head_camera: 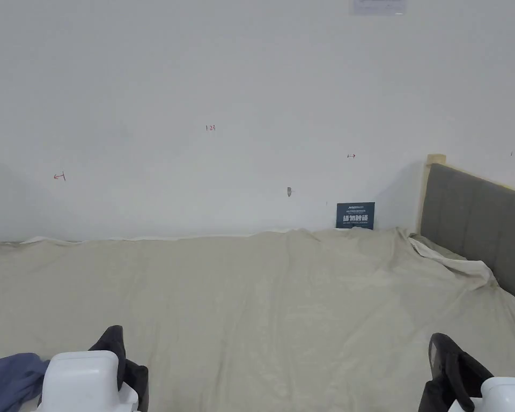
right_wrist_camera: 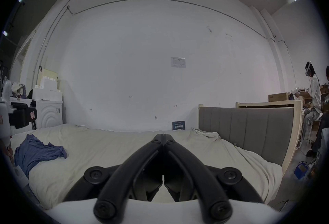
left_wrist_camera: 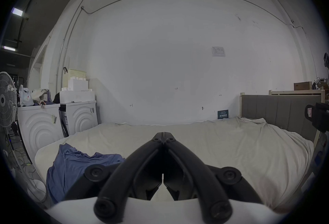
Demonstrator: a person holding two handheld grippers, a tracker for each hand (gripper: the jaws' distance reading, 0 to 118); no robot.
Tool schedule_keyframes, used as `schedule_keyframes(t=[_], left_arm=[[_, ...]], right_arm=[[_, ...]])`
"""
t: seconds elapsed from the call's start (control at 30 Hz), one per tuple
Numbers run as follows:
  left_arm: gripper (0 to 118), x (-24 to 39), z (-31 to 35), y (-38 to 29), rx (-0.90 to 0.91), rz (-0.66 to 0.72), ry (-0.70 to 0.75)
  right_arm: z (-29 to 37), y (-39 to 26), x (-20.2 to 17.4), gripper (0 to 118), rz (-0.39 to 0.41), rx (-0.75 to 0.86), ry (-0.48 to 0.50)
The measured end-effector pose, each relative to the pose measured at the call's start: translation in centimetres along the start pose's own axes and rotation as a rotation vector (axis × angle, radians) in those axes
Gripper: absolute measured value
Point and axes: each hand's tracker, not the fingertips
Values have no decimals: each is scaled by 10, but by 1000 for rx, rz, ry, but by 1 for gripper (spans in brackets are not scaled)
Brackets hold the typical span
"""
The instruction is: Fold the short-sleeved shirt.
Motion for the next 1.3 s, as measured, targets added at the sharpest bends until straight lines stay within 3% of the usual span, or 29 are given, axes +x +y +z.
schedule_keyframes(t=[0.37,0.47,0.73,0.93,1.07,1.17,1.3], left_arm=[[0,-14,2,-10,-38,23,31],[0,-47,11,-12,-53,15,114],[0,-168,73,-19,-119,-36,451],[0,-203,101,-35,-142,-32,565],[0,-221,81,-35,-165,-7,579],[0,-246,31,-32,-231,-14,511],[0,-294,-71,-46,-505,36,324]], right_arm=[[-12,-2,-4,0,-5,-57,12],[-21,-5,-31,0,1,-64,103],[-44,-8,-147,0,-35,-84,408],[-43,-9,-196,0,-25,-81,561],[-46,-9,-199,0,-11,-89,593],[-54,-8,-190,0,-7,-106,600],[-68,-11,-173,0,16,-191,571]])
